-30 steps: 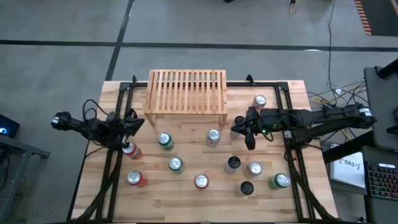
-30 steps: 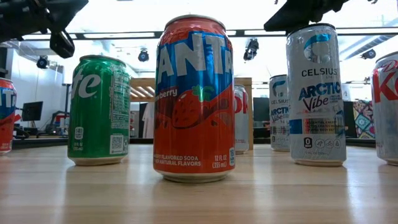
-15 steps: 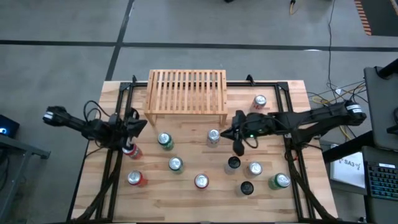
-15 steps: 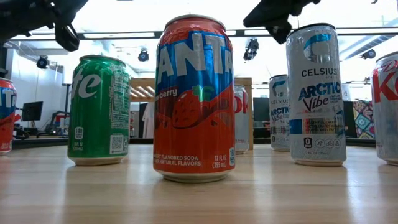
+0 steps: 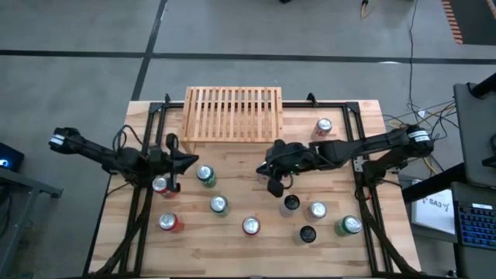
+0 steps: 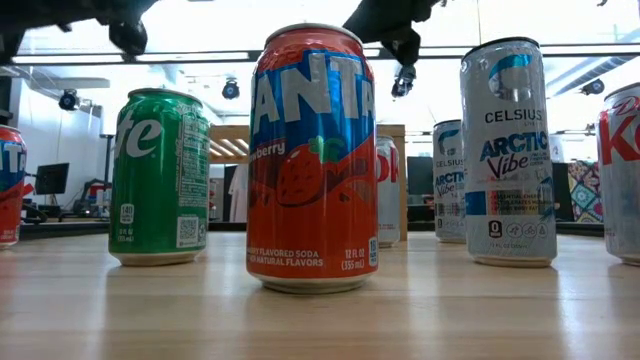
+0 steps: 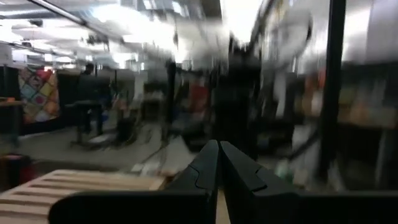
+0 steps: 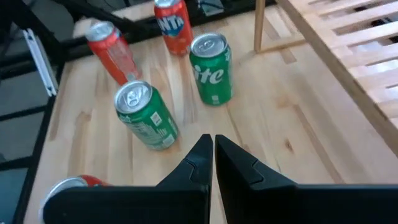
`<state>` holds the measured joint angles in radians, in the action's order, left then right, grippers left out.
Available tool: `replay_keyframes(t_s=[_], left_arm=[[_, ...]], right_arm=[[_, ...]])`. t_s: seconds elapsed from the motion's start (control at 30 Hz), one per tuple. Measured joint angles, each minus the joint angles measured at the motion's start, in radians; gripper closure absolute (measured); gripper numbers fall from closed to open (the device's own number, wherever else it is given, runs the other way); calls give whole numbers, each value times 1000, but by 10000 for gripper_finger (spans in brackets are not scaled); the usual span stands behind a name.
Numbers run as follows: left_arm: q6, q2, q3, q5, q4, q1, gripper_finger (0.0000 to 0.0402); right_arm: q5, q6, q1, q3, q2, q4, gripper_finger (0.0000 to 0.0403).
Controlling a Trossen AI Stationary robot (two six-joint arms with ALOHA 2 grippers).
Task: Place canned beverage on shelf
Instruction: Put the middle white soda can on the shelf
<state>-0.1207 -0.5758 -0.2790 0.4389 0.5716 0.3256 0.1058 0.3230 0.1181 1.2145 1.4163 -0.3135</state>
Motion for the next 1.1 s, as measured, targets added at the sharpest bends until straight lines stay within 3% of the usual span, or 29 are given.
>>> replay_keyframes(t_s=[0.13,0.2,0.37,0.53,0.8,1.1], left_arm=[[-156,-5,-127,-107,-430,0,402],[-161,-14,-163,-144,-531,1,401],[-114,-4,-186,-144,-507,0,401],[-107,20,-186,-140,-493,0,401],[-131,28,-185,-135,-461,0,401],[-153,24,-185,-135,-409,0,401]], right_arm=[[0,25,2,52,55,-84,394],[0,44,2,81,82,-145,394],[1,65,2,143,134,-254,394],[0,-44,2,166,178,-257,394],[-2,322,2,175,225,-241,394],[-1,348,-5,176,264,-170,394]])
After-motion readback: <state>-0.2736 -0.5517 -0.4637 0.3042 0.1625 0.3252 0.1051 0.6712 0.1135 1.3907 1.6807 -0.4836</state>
